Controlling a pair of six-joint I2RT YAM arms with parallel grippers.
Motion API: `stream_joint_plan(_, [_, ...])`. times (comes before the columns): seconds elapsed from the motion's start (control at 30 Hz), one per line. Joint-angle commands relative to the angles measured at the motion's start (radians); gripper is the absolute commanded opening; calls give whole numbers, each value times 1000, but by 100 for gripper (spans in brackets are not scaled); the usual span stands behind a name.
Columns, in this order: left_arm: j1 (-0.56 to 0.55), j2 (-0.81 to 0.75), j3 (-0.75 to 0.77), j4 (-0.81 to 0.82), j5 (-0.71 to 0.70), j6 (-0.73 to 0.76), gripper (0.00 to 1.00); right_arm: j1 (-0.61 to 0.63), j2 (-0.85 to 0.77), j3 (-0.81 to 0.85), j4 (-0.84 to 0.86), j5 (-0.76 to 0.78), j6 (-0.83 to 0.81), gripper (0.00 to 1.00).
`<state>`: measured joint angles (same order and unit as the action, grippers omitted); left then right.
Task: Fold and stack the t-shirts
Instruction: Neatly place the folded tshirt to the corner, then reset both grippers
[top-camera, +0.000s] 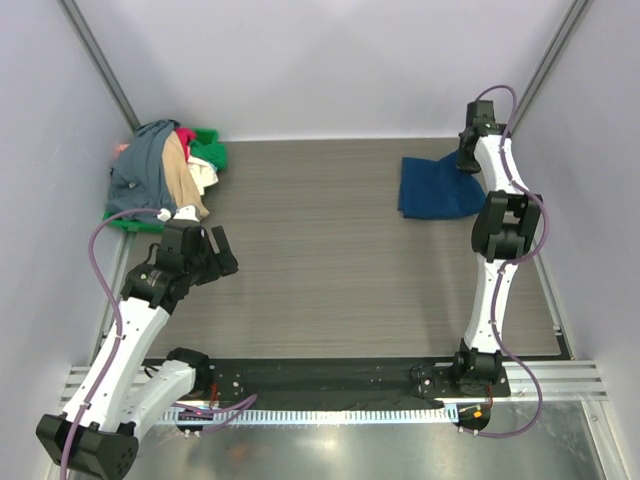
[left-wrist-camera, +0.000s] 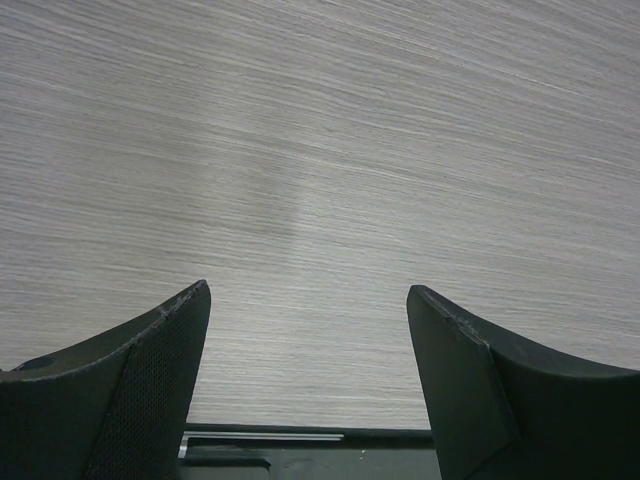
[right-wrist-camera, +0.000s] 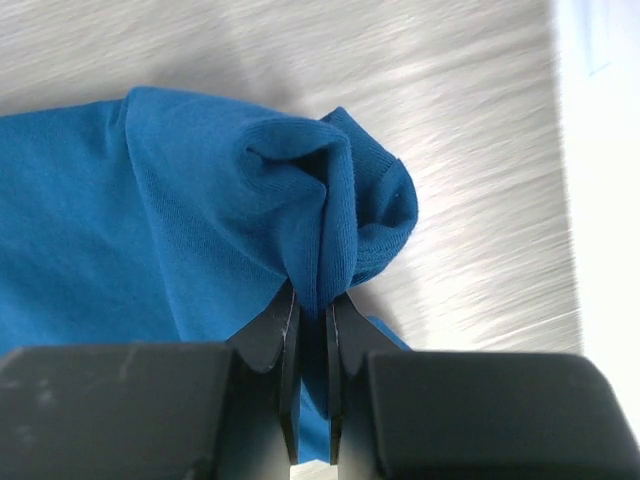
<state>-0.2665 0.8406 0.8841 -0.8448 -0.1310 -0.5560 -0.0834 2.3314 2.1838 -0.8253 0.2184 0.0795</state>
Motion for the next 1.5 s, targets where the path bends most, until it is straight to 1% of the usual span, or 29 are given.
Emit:
stream_joint_plan(0.0, [-4,-5,1,33,18,19,80,-27,34,120,35,102,-121,1])
stream_joint_plan(0.07, [-4,-12,-2,38,14,19,80,-41,46,131,98,148,-167,1])
stream_joint_plan(0.23, [-4,-17,-5,41,2,19,80,-61,80,148,241,148,-207,1])
stream_joint_plan(0.37, [-2,0,-4,39,-2,18,80,-67,167,260,308,184,-233,1])
stream_joint_plan(0.57, [-2,20,-2,35,-18,15,79,-76,262,317,451,229,-250,1])
stream_joint_plan(0.6, [-2,23,-2,35,-19,15,79,-79,270,320,466,249,-235,2])
stream_joint_plan(0.63, [-2,28,-2,35,-21,15,79,-82,282,318,495,256,-225,5])
stream_joint_plan(0.67, [-4,31,-2,32,-22,15,79,-85,287,314,511,268,-215,10])
stream_joint_plan(0.7, [-4,32,-1,33,-24,15,79,-85,292,314,523,295,-195,17])
stream_joint_plan(0.73, [-2,35,-2,33,-22,15,79,-85,298,314,537,347,-185,51])
stream_joint_plan(0.77, [-2,40,-1,32,-22,13,79,-84,301,312,558,367,-178,77])
stream_joint_plan(0.8, [-2,41,0,32,-22,14,79,-85,301,311,564,383,-169,93])
stream_joint_plan(0.83, [-2,44,0,30,-22,15,79,-85,299,310,566,413,-158,99])
stream_joint_plan(0.93, [-2,38,1,30,-24,15,79,-84,258,283,571,452,-138,100])
stream_joint_plan(0.97, [-2,37,0,32,-24,13,79,-84,217,251,572,452,-120,100])
stream_joint_plan(1.13, [-4,23,0,35,-18,15,79,-84,82,150,577,406,-58,100])
stream_joint_plan(1.23, [-2,14,0,36,-13,16,79,-85,-35,67,551,291,26,100])
stream_joint_plan(1.27, [-2,12,1,35,-12,18,79,-84,-73,15,540,250,64,100])
stream_joint_plan(1.3, [-2,9,0,38,-10,18,79,-82,-107,-13,528,171,147,100])
stream_joint_plan(1.33, [-2,5,-2,39,-7,18,79,-81,-182,-47,505,126,198,100])
stream_joint_plan(1.37, [-2,6,-2,42,-4,18,80,-75,-222,-135,505,80,233,100])
stream_joint_plan(1.4, [-2,5,-4,44,4,18,80,-67,-260,-189,505,0,302,100])
stream_joint_plan(1.43, [-2,8,1,47,13,16,81,-43,-346,-241,518,-39,330,100])
stream_joint_plan(1.47, [-4,11,1,52,22,15,81,-29,-383,-347,526,-72,354,100])
